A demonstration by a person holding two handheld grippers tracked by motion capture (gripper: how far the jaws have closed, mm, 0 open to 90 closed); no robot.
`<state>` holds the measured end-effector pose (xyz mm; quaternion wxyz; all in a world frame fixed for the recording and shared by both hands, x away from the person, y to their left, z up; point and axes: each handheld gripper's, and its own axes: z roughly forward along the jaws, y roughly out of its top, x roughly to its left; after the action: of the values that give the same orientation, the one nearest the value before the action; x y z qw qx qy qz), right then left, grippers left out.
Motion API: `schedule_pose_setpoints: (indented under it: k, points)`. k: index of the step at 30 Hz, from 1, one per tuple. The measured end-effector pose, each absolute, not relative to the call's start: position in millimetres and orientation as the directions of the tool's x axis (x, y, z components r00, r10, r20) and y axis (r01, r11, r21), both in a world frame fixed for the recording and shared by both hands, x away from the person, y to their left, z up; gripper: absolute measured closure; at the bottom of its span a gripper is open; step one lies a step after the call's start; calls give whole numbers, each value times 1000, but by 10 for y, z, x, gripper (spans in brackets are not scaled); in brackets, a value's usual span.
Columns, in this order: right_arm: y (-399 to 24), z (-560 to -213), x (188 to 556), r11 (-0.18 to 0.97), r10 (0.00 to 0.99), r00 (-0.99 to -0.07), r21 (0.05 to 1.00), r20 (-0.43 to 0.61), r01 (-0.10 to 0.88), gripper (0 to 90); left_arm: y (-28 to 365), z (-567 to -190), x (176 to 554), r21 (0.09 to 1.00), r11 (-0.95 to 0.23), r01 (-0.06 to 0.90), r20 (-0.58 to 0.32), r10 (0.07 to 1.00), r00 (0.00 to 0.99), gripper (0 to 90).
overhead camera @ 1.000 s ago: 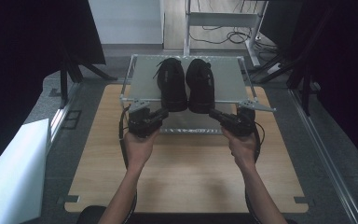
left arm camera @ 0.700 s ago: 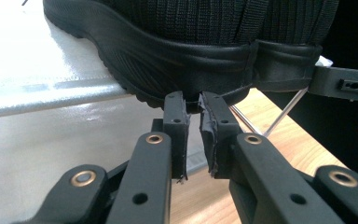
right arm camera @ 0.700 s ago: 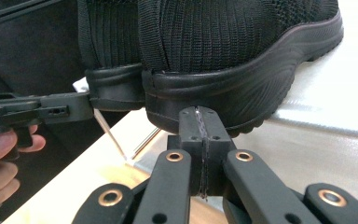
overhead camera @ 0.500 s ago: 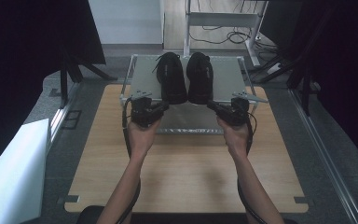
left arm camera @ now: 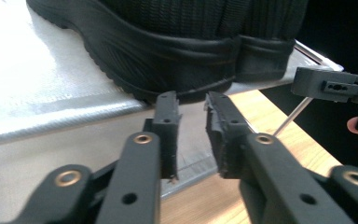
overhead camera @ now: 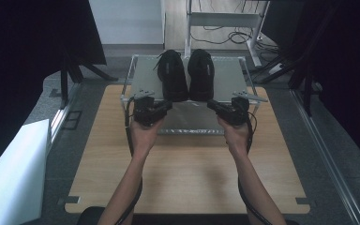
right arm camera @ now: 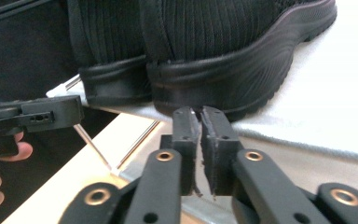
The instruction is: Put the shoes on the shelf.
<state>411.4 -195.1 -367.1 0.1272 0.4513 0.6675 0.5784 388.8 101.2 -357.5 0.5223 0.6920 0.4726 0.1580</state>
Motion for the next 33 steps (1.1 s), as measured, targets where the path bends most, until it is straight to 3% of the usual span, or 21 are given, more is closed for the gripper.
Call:
schedule_pose_setpoints:
  k: [11, 12, 20, 27, 28, 33]
  points:
    - [-2021, -3710, 4001, -33, 744, -584, 892, 323, 451, 589, 927, -3628, 3771, 879, -89, 468, -204, 817, 539, 421]
    - [-2018, -3725, 3965, -13, 745, -593, 895, 306, 446, 544, 896, -3667, 3732, 878, -111, 466, -187, 816, 547, 364]
    - [-2008, -3792, 3831, 75, 733, -640, 908, 230, 412, 362, 802, -3802, 3570, 866, -162, 472, -157, 810, 566, 154]
    - [-2019, -3871, 3742, 115, 733, -649, 905, 201, 409, 241, 769, -3909, 3457, 852, -202, 483, -136, 806, 576, 85]
    - [-2026, -3898, 3711, 134, 733, -653, 902, 187, 410, 186, 765, -3942, 3422, 847, -217, 486, -126, 805, 580, 71]
    - [-2052, -3953, 3656, 156, 719, -671, 899, 180, 408, 146, 774, -3993, 3343, 840, -241, 485, -107, 804, 585, 32]
